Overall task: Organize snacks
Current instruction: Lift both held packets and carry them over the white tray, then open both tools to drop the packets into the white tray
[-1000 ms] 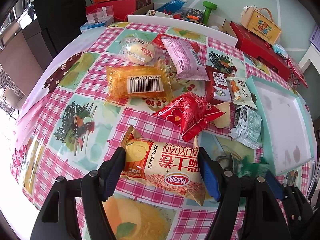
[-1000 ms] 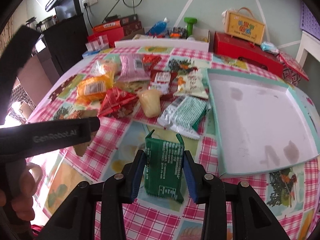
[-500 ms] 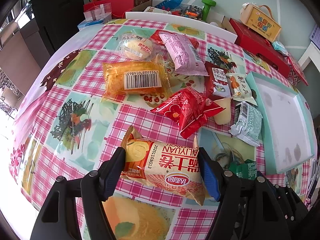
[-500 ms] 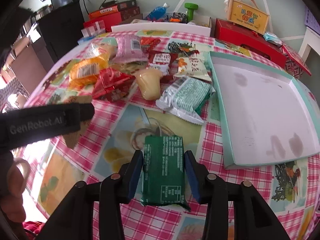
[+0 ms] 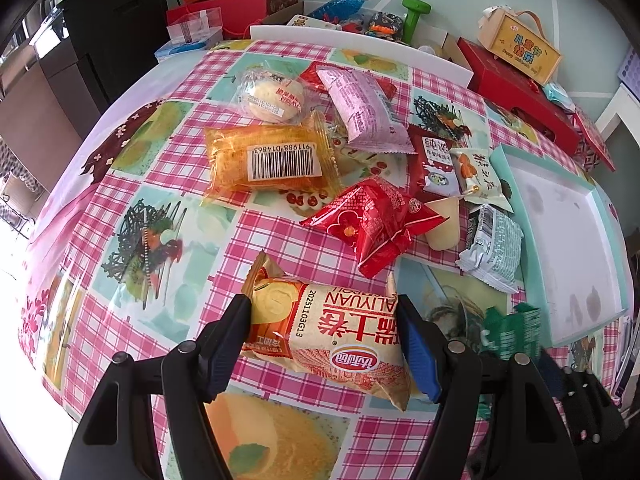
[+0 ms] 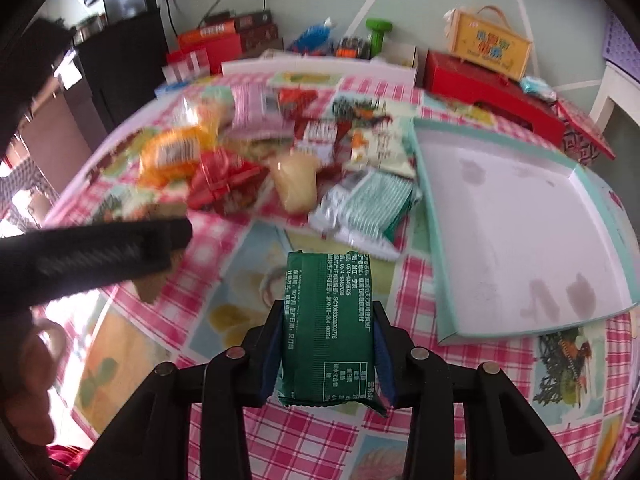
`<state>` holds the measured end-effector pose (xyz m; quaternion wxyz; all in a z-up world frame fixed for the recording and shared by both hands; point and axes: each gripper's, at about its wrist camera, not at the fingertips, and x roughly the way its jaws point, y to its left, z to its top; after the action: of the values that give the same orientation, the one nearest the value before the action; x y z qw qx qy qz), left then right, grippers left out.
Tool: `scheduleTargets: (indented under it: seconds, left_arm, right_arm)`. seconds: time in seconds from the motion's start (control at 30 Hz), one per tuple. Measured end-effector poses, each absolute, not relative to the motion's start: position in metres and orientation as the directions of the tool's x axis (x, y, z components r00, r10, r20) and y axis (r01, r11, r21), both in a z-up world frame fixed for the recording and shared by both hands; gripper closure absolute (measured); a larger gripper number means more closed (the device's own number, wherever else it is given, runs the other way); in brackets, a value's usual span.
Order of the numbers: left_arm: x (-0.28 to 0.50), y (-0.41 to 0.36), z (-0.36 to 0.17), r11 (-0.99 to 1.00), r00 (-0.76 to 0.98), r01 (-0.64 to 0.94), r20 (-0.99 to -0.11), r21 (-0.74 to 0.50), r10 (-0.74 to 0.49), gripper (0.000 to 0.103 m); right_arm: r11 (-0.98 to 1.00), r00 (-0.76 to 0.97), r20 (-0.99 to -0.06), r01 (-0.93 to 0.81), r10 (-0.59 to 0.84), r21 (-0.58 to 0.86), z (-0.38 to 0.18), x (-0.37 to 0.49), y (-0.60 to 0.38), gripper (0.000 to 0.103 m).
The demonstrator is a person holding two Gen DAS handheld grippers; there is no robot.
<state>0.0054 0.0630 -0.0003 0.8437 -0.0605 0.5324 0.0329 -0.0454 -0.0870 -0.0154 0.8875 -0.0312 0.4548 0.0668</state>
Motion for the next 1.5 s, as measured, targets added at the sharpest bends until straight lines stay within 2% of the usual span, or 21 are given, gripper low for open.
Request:
scheduleTargets:
  seconds: [0.23, 0.47, 0.67, 0.97, 1.17, 1.5]
  left_arm:
    - [0.008, 0.044, 0.016, 0.995, 0.463, -0.079, -0.886, -0.066, -0.022, 0.03]
    - [0.033, -0.013, 0.047, 0.994, 0.509, 0.046, -0.854, -0.098, -0.108, 0.03]
    - [0.067, -0.081, 0.055, 0.977, 0.501, 0.183, -0.845, -0.108, -0.187, 0.03]
    - [0.112, -0.15, 0.031, 0.951, 0.474, 0.292, -0.848, -0.104, -0.239, 0.03]
    - [0.121, -0.177, 0.008, 0.939, 0.464, 0.332, -0.851, -0.09, -0.246, 0.03]
    - [0.119, -0.198, -0.012, 0.923, 0.486, 0.38, -0.837, -0.056, -0.25, 0.03]
  right_arm:
    - [0.997, 0.66, -0.748, -0.082, 0.065, 0.013, 0.018, -0.043, -0.107, 0.061]
    - [0.989, 0.682, -0.724, 0.149, -0.104, -0.001, 0.031, -0.007, -0.177, 0.061]
    - [0.954, 0.662, -0.729, 0.296, -0.176, 0.038, 0.025, 0.016, -0.239, 0.061]
    - [0.915, 0.624, -0.733, 0.402, -0.269, 0.007, 0.009, 0.028, -0.293, 0.06]
    - [0.884, 0.6, -0.746, 0.466, -0.288, 0.033, -0.002, 0.027, -0.322, 0.06]
    - [0.88, 0.586, -0.76, 0.473, -0.281, 0.039, -0.008, 0.028, -0.33, 0.06]
